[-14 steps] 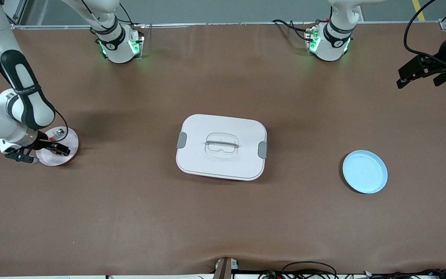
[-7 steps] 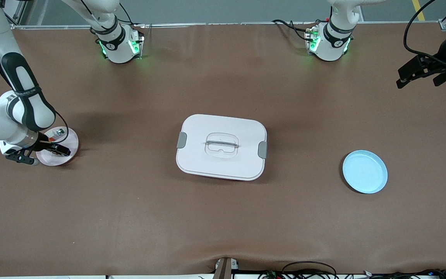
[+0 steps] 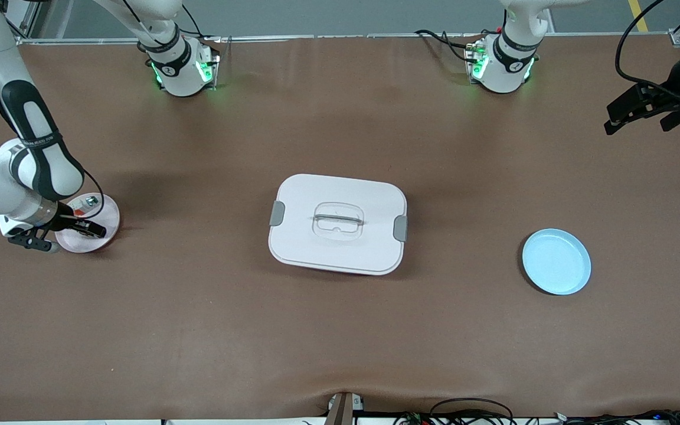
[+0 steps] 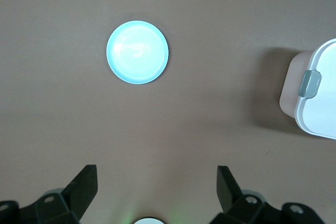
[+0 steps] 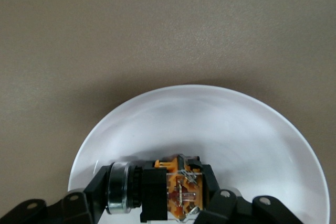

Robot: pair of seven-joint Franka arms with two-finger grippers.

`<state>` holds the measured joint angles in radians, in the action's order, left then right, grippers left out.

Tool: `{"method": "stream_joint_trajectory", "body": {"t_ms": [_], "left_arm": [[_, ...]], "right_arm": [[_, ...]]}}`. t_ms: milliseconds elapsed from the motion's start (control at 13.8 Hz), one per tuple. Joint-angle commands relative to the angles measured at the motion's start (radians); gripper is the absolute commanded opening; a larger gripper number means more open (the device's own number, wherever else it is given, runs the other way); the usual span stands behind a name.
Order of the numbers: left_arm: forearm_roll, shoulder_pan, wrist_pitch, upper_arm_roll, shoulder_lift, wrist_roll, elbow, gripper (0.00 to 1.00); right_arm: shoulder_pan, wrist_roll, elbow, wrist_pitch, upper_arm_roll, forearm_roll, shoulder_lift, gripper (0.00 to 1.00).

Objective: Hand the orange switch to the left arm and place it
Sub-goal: 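Close the right gripper on the orange switch and lift it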

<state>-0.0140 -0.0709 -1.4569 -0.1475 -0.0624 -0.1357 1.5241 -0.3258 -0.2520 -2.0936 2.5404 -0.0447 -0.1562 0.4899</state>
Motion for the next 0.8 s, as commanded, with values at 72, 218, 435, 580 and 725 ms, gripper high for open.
{"method": "stream_joint_trajectory", "body": {"t_ms": [72, 218, 435, 580, 725], "left_arm": [[0.023, -0.001, 0.012, -0.006, 0.001, 0.007, -0.015, 1.0], [0.023, -0.001, 0.012, -0.006, 0.001, 0.007, -0.015, 1.0], [0.023, -0.001, 0.012, -0.006, 0.001, 0.007, -0.015, 1.0], [0.023, -0.001, 0.012, -0.006, 0.001, 0.007, -0.015, 1.0], [0.022, -0.001, 0.012, -0.007, -0.004, 0.007, -0.015, 1.0]], "right_arm": [[-0.009, -0.003, 0.12, -0.246, 0.005, -0.023, -0.013, 0.0], [-0.009, 0.028, 0.191, -0.378, 0.003, -0.023, -0.019, 0.0], [0.004, 0.147, 0.282, -0.543, 0.008, -0.022, -0.028, 0.0], [0.031, 0.215, 0.331, -0.639, 0.008, -0.023, -0.043, 0.0], [0.063, 0.302, 0.362, -0.712, 0.008, -0.023, -0.065, 0.0]]}}
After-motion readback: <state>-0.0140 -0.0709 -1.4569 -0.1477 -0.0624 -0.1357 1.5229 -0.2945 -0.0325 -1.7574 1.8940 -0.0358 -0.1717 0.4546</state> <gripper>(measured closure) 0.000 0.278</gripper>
